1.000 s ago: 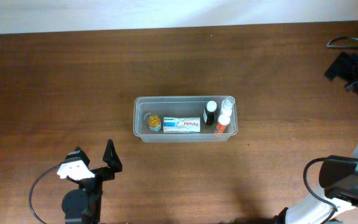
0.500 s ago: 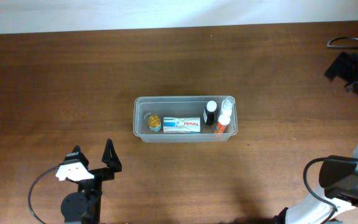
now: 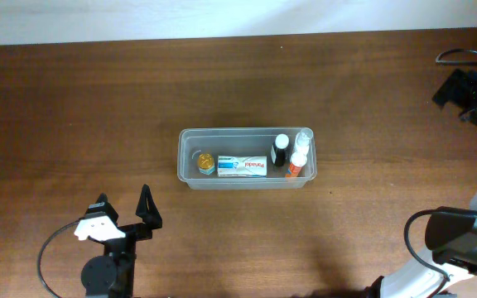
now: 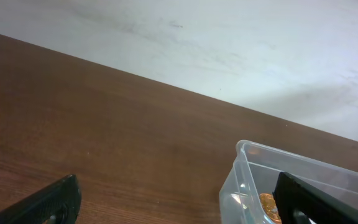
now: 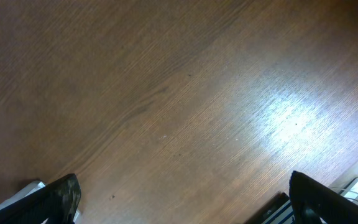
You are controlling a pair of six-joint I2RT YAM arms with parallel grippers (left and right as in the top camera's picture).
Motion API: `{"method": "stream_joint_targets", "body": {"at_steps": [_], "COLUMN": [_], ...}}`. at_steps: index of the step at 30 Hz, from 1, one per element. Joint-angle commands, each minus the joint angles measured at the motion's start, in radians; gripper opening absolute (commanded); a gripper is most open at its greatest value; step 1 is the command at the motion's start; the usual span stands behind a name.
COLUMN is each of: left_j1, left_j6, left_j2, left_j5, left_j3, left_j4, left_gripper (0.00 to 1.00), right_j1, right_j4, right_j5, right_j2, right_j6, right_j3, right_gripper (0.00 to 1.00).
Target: Pack container
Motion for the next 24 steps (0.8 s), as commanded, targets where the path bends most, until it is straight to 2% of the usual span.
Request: {"method": "stream_joint_targets", "body": {"at_steps": [1,12,24], "left_j1": [0.004,0.004,0.004], "left_j6": [0.008,0.008,0.009], "left_j2": [-0.010,-0.010,-0.010], "left_j5": [0.015,0.015,0.015], "left_j3": [-0.006,-0.006,-0.006], "left_j4": [0.000,0.000,0.000], "left_gripper": [1.00,0.99,0.99], "right_j1": [-0.003,-0.001,-0.001], "right_j4": [-0.002,-0.002,-0.006], "right_j5": [0.005,0.007,-0.052], "right_j2": [-0.018,-0.060,-0.443], "right_j6": [0.008,0.007,0.005], "right_j3": [0.014,0.014,0.014], "right_gripper": [0.98,0.98,0.98]}}
